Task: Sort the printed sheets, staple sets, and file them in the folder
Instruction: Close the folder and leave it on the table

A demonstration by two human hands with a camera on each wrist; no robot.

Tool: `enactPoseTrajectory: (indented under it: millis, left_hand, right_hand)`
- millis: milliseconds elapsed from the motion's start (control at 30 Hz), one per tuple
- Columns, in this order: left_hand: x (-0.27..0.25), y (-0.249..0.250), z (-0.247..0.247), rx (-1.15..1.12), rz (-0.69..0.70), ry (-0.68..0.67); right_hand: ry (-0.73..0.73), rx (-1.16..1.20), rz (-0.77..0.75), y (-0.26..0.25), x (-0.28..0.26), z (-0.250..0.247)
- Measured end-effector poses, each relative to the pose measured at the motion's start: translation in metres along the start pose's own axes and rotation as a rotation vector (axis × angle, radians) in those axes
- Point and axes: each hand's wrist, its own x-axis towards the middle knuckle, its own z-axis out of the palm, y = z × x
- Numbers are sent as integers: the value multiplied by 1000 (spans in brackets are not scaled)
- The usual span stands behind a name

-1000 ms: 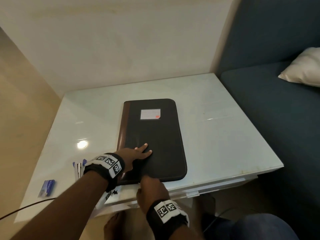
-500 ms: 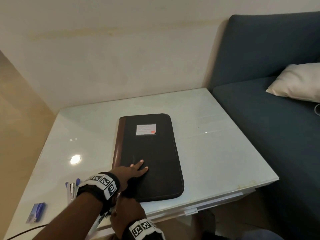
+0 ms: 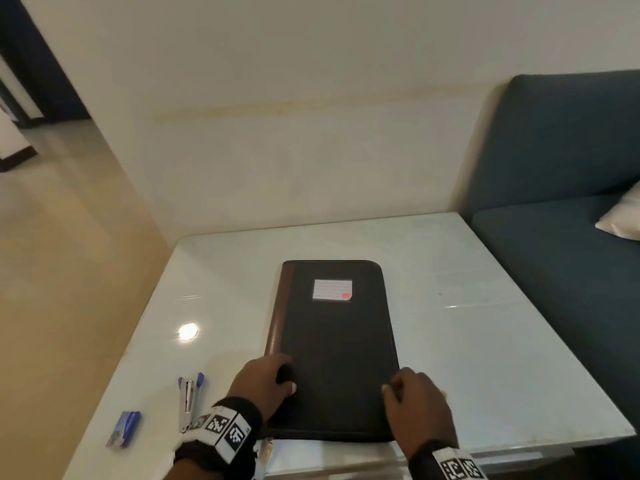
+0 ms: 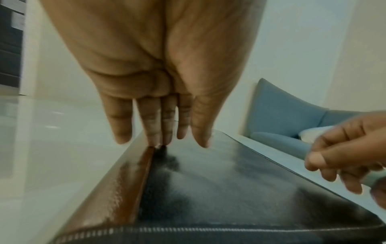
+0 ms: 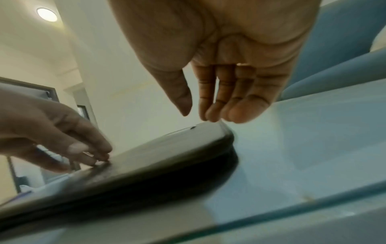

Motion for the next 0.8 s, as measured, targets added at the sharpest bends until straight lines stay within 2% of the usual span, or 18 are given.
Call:
enactPoseTrajectory:
  millis: [67, 167, 267, 400, 567, 800]
  left_hand:
    - [-5, -5, 7, -54, -148, 87]
    - [-9, -9, 20, -84, -315, -21]
    - [-10, -13, 26, -105, -358, -72]
    - [-2, -34, 18, -148, -338, -85]
    - [20, -72, -22, -141, -350, -64]
    - [66, -148, -97, -236, -394, 102]
  right_hand:
    - [-29, -32, 112, 11, 3, 3]
    - [-128, 12, 206, 12, 6, 16]
    - [-178, 68, 238, 13, 10, 20]
    - [-221, 288, 248, 10, 23, 19]
    - [-296, 432, 147, -37, 53, 26]
    - [-312, 450, -120, -144, 119, 68]
